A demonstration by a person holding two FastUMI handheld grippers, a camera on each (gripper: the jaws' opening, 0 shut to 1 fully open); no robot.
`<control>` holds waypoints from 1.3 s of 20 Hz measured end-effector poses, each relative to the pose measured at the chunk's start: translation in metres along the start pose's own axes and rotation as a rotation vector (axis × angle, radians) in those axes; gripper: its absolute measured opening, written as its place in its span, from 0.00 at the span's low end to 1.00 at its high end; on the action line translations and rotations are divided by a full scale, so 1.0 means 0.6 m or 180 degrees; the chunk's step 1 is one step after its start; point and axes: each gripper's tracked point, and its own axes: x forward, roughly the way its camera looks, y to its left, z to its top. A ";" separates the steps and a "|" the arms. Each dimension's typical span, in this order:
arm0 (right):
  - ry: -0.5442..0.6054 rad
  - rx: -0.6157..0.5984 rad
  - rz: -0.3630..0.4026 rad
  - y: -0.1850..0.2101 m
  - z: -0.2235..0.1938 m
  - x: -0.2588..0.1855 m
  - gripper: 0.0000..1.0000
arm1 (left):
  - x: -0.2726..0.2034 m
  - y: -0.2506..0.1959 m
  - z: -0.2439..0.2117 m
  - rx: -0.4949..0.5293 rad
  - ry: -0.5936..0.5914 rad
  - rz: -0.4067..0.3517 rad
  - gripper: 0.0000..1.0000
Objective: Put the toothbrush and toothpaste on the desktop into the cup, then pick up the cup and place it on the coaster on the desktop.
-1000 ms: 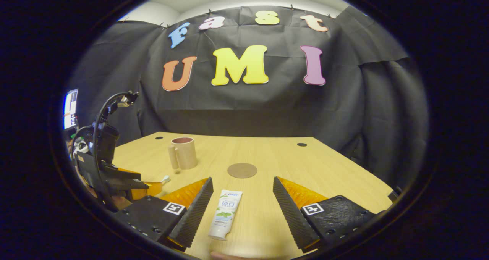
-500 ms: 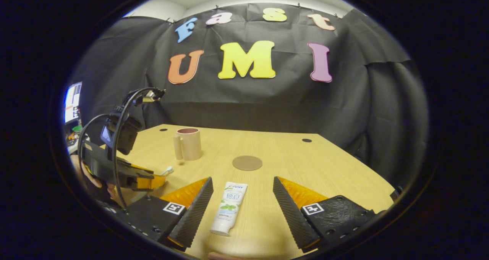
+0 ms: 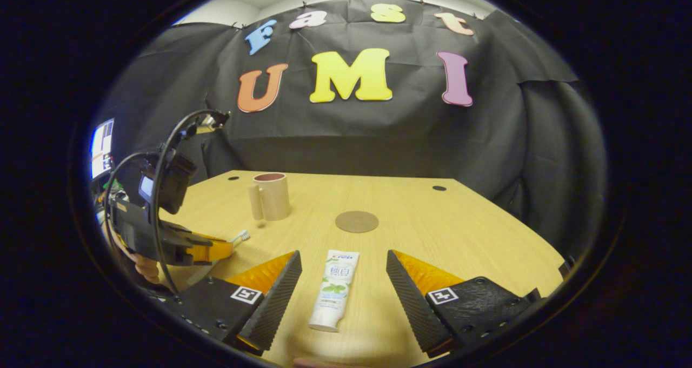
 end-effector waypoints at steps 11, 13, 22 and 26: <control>0.0597 0.0104 0.0015 0.041 -0.070 0.026 0.93 | -0.057 0.009 0.049 -0.0072 -0.0359 -0.0121 0.08; 0.0689 0.0186 -0.0004 0.043 -0.070 0.040 0.87 | -0.071 0.009 0.066 -0.0043 -0.0475 -0.0138 0.08; 0.1084 0.0252 -0.0145 0.026 -0.098 0.053 0.43 | -0.107 0.010 0.138 0.0008 -0.0821 -0.0151 0.08; 0.1117 0.0330 -0.0029 0.030 -0.093 0.049 0.35 | -0.104 0.001 0.188 -0.0025 -0.0968 -0.0219 0.08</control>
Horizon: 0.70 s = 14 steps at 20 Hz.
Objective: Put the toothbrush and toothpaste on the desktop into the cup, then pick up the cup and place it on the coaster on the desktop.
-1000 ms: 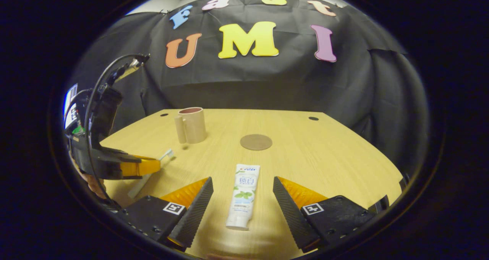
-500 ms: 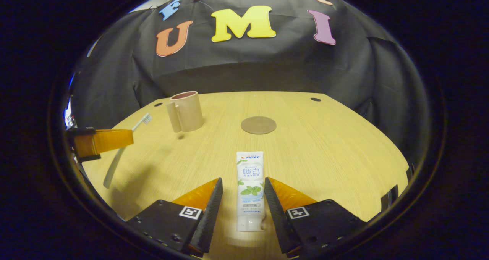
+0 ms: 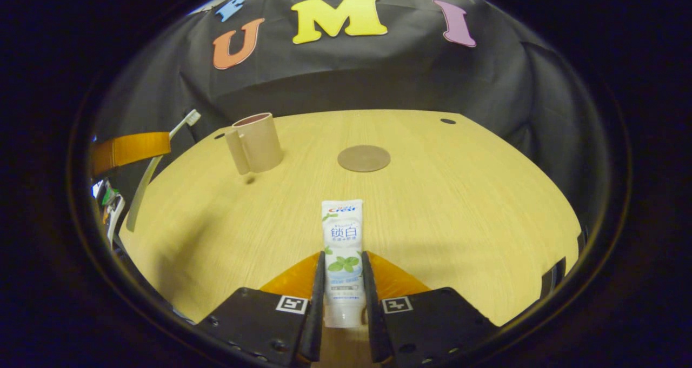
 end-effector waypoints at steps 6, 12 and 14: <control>-0.0307 0.0055 0.0040 0.007 0.066 -0.014 0.34 | 0.031 0.004 0.058 0.0017 -0.0224 -0.0081 0.08; -0.0601 0.0070 0.0152 0.026 0.165 -0.003 0.35 | 0.126 0.023 0.116 0.0062 -0.0336 -0.0001 0.08; -0.0692 0.0093 0.0201 0.030 0.196 0.007 0.34 | 0.154 0.020 0.136 0.0032 -0.0387 -0.0029 0.08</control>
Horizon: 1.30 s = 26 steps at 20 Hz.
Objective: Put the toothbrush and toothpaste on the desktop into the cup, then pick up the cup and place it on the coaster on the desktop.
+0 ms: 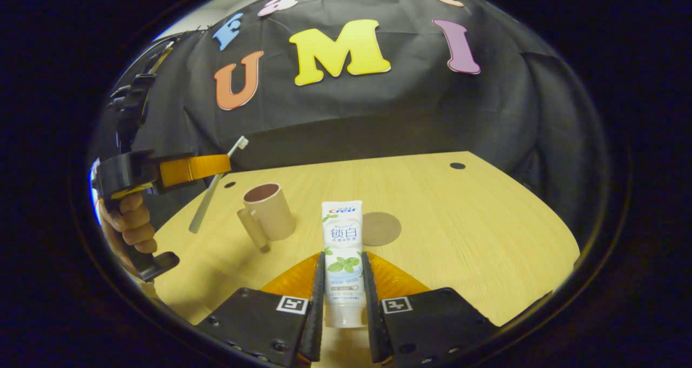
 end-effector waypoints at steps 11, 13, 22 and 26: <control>-0.0165 0.0057 0.0120 -0.009 0.047 0.074 0.34 | 0.094 0.000 0.072 0.0097 -0.0406 -0.0002 0.08; -0.0186 0.0056 0.0116 -0.009 0.049 0.078 0.35 | 0.106 0.003 0.062 0.0088 -0.0364 -0.0002 0.08; -0.0197 0.0034 0.0169 0.002 0.045 0.081 0.34 | 0.116 0.014 0.055 0.0069 -0.0354 0.0011 0.10; -0.0180 0.0049 0.0129 -0.003 0.040 0.079 0.34 | 0.121 0.017 0.044 0.0050 -0.0291 0.0037 0.11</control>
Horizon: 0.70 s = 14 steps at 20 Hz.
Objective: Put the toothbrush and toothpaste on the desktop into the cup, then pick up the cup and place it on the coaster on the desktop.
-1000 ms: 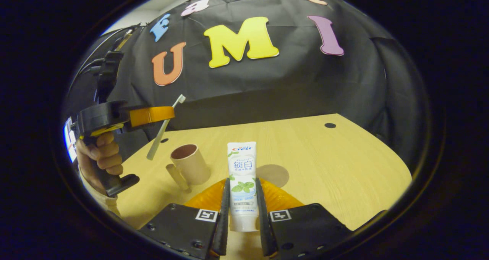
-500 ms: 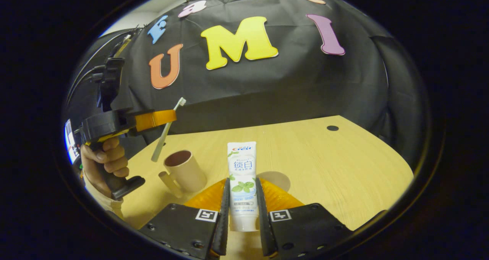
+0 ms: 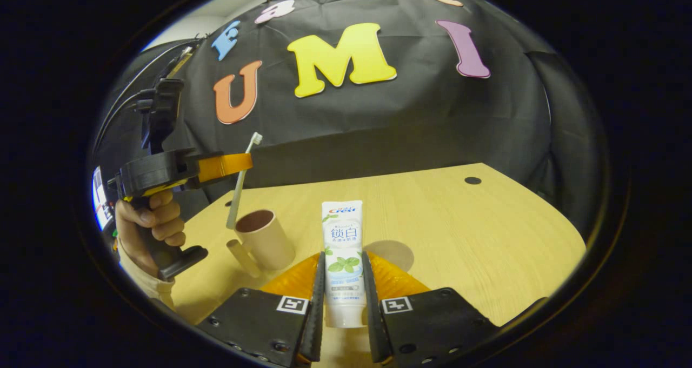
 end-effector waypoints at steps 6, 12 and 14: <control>0.0013 -0.0020 -0.0001 0.004 -0.005 0.001 0.35 | -0.006 0.000 0.009 0.0004 -0.0059 -0.0005 0.12; -0.0033 -0.0078 -0.0031 0.012 0.005 -0.011 0.35 | -0.012 -0.007 -0.020 -0.0018 0.0173 -0.0123 0.16; -0.0050 -0.0097 -0.0048 0.017 0.008 -0.017 0.34 | -0.020 -0.007 -0.022 -0.0066 0.0229 -0.0182 0.34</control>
